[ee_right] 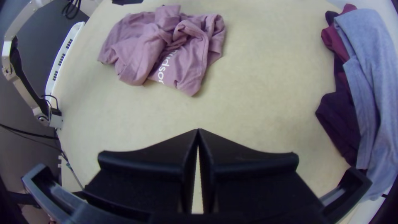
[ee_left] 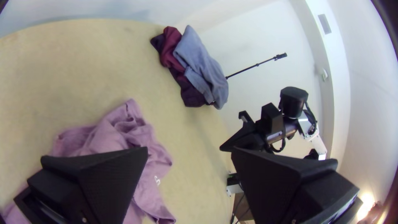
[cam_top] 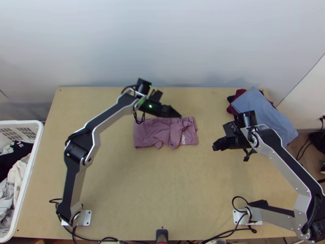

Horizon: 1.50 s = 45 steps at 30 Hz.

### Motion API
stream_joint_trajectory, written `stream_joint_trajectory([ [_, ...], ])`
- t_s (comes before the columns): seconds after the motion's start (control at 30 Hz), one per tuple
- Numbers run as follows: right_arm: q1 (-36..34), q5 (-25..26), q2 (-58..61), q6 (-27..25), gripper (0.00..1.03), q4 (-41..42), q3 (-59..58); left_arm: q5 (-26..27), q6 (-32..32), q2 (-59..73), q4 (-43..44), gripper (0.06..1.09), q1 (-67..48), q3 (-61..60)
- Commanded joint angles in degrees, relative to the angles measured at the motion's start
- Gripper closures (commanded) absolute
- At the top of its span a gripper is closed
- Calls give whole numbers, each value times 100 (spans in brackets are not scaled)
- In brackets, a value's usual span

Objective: Fold the t-shirt

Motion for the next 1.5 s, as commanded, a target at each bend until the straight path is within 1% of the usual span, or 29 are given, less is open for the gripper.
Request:
stream_joint_trajectory([
  [0.0,72,19,184,-130,99,7,188,124,53,-254,-683,10,371,245],
  [0.03,107,19,228,-138,99,7,223,133,281,-289,-1087,11,485,227],
  [0.07,168,19,290,-156,99,25,267,124,712,-307,-1597,11,599,210],
  [0.1,256,19,351,-174,99,42,302,115,1318,-298,-2168,11,714,174],
  [0.13,353,19,404,-182,99,60,346,-34,1978,-271,-2739,11,810,104],
  [0.17,414,19,465,-191,99,86,399,-377,2461,-245,-3144,15,881,-10],
  [0.23,546,19,632,-174,99,104,566,-843,2830,-342,-3276,25,1048,-537],
  [0.27,564,19,694,-156,99,104,663,-1045,2953,-447,-3223,37,1118,-845],
  [0.33,661,10,861,-103,99,104,909,-1441,2953,-737,-2836,68,1188,-1443],
  [0.37,705,10,975,-77,99,104,1041,-1731,2883,-895,-2608,75,1179,-1680],
  [0.4,757,10,1081,-68,99,104,1164,-1977,2839,-1027,-2432,77,1153,-1847],
  [0.5,959,10,1397,-68,99,104,1568,-2495,2839,-1229,-2098,77,986,-2032],
  [0.57,1153,1,1626,-59,99,104,1814,-3058,2848,-1344,-1676,78,802,-2190],
  [0.6,1249,1,1731,-68,99,104,1920,-3409,2892,-1414,-1448,81,705,-2330],
  [0.63,1346,1,1863,-68,99,104,2034,-3726,2936,-1440,-1281,81,599,-2445],
  [0.67,1434,1,1995,-86,99,104,2157,-3840,2953,-1432,-1245,81,538,-2480],
  [0.8,1557,-166,2619,-95,99,95,2755,-3840,2918,-1335,-1184,81,520,-2629],
  [0.93,1627,-395,3269,-15,99,95,3370,-3840,2944,-1353,-1096,81,520,-2823],
  [1.0,1680,-430,3542,46,99,95,3572,-3849,2988,-1379,-1087,81,520,-2875],
  [1.2,1970,-491,3858,239,99,95,3941,-3866,3094,-1405,-1087,81,520,-2963],
  [1.47,2243,-482,4333,248,99,104,4231,-3875,3103,-1405,-1087,81,529,-3060],
])
